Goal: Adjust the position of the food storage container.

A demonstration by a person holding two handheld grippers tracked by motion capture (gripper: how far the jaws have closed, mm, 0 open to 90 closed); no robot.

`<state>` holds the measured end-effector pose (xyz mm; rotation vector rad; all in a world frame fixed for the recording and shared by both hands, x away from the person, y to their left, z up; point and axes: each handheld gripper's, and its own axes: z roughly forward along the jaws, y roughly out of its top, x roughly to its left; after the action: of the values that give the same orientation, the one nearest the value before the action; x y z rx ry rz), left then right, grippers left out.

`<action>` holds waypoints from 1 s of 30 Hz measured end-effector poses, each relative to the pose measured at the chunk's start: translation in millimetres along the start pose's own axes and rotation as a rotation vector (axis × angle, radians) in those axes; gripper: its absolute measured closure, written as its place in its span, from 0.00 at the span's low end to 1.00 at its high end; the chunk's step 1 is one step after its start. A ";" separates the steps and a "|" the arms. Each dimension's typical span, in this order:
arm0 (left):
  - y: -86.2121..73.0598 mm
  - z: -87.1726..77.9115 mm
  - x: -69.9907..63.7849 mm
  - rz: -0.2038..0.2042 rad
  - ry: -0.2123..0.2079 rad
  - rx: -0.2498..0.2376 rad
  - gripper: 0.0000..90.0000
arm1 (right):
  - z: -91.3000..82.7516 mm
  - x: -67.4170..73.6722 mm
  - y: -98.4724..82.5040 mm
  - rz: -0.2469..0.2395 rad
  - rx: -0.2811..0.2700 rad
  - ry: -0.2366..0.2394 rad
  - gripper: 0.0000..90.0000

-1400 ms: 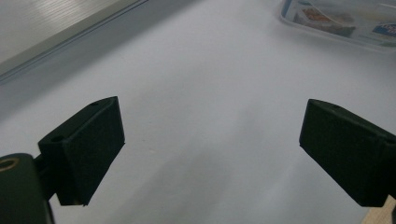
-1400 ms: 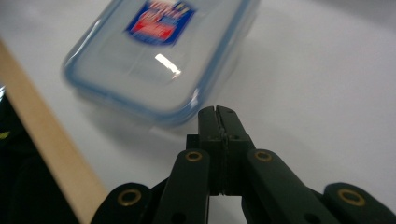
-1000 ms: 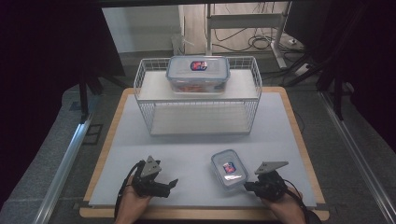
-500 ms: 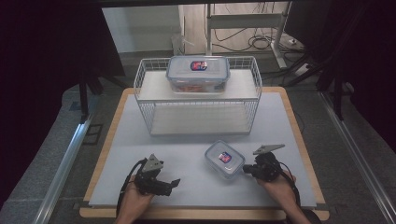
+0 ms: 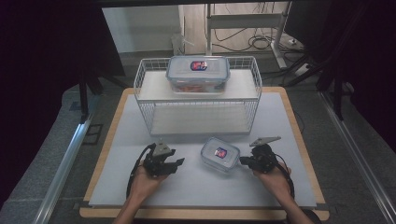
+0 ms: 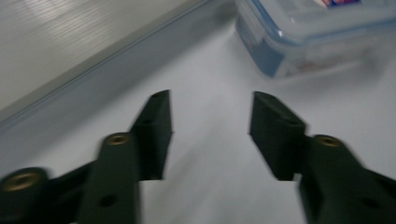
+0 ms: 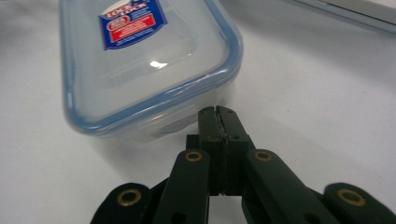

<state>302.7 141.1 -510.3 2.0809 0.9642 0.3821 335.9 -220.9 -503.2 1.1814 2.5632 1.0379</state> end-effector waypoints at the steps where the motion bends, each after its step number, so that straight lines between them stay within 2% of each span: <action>1: 5.3 7.7 3.3 -0.016 -0.015 0.002 0.65 | -0.7 0.8 -0.3 -0.005 -0.001 -0.001 1.00; 4: 17.4 28.6 7.5 -0.033 -0.033 0.017 0.89 | -0.4 3.8 -1.9 -0.008 0.001 0.006 1.00; 6: 24.0 44.2 8.7 -0.059 -0.063 0.020 0.97 | 0.3 5.1 -1.0 -0.012 0.009 -0.004 1.00; 8: 28.0 58.0 9.2 -0.067 -0.096 0.043 1.00 | 1.6 4.6 -0.6 -0.015 0.008 -0.010 1.00; 11: 28.3 71.6 2.8 -0.078 -0.122 0.057 1.00 | 2.8 4.0 0.2 -0.014 0.008 -0.011 1.00; 17: 26.2 62.1 -0.8 -0.078 -0.147 0.052 0.99 | 8.6 6.3 4.0 -0.026 0.007 0.002 1.00; 20: 23.5 58.2 -0.4 -0.085 -0.122 0.064 0.99 | 14.3 9.1 10.0 -0.038 0.009 -0.004 1.00; 23: 17.9 56.9 1.0 -0.112 -0.122 0.077 1.00 | 21.0 10.2 16.3 -0.040 0.011 -0.001 1.00; 26: 14.4 51.3 1.5 -0.115 -0.113 0.084 1.00 | 28.1 12.1 23.4 -0.046 0.017 -0.015 1.00; 30: 9.5 42.9 -2.2 -0.116 -0.105 0.098 1.00 | 32.6 14.0 26.6 -0.044 0.021 -0.002 1.00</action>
<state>329.6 112.6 -530.3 2.0987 1.0526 0.1669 355.4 -181.4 -508.6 1.1249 2.5921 1.0028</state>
